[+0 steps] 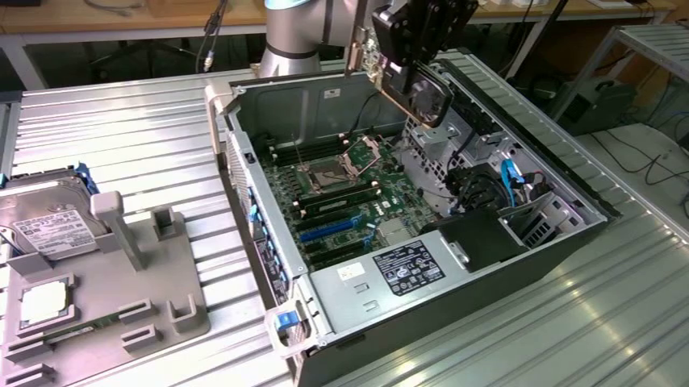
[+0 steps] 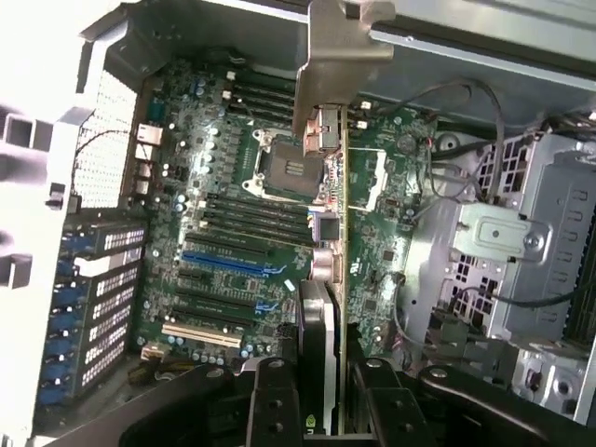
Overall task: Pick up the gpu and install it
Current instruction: 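Insert the gpu into the slot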
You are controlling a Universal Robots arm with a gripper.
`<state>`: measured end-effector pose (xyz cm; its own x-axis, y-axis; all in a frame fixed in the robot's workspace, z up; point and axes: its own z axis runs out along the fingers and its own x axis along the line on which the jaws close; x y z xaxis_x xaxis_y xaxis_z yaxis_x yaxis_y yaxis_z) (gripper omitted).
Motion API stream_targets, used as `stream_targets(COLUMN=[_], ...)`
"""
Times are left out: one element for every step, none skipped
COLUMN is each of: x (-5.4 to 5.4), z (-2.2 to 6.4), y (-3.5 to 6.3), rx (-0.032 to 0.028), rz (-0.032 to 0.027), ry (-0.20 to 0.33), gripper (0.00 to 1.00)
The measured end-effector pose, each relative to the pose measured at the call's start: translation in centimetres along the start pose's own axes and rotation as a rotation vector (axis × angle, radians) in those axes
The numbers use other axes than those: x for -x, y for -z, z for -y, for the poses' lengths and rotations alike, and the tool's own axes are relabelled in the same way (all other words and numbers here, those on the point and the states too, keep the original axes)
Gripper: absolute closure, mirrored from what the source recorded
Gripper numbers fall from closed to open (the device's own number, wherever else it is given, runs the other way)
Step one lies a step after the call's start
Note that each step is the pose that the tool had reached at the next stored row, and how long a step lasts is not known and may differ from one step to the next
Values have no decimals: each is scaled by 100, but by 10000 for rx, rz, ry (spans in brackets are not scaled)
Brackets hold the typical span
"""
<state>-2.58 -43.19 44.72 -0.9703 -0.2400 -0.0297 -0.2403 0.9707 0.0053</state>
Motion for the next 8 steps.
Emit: stream_targets(x=[0,0,0,0,0,0,0,0], z=[0,0,0,0,0,0,0,0], y=[0,0,0,0,0,0,0,0], rx=[10,23,32,40,46,51,59,64], rz=[-2,-4,-6,-7,-7,-9,-10,-11], ry=[321,768,1078,1357,1524,1700,1968,2145], gripper=[71,71,71,71,71,71,71,71])
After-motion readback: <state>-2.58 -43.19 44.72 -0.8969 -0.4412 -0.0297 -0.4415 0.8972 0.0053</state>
